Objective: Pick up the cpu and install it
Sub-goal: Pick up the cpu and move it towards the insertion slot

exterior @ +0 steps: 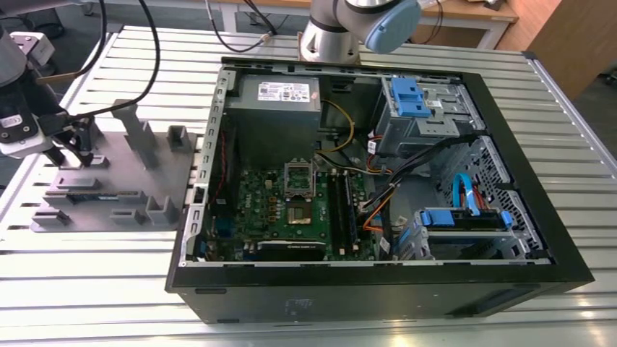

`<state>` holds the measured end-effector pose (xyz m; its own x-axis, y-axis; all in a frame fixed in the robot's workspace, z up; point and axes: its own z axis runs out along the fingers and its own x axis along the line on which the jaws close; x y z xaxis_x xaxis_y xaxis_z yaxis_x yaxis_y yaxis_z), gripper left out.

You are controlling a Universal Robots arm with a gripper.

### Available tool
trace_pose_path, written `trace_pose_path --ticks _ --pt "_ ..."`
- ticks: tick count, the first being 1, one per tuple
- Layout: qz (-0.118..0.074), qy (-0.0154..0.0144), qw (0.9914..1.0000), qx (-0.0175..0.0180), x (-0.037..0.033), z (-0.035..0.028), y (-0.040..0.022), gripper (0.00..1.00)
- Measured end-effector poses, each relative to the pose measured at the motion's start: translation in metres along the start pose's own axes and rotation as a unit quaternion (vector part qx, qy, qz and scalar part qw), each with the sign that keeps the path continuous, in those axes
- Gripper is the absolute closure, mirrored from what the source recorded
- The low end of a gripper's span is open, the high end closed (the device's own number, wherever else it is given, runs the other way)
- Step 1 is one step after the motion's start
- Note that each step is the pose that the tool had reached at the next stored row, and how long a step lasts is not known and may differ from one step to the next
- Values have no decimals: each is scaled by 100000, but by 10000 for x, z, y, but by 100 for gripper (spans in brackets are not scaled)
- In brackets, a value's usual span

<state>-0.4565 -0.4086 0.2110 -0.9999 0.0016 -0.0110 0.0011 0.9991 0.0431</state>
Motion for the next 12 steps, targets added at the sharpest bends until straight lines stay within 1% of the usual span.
trace_pose_path --ticks 12 --pt "2 -12 100000 -7 -1 -88 4 53"
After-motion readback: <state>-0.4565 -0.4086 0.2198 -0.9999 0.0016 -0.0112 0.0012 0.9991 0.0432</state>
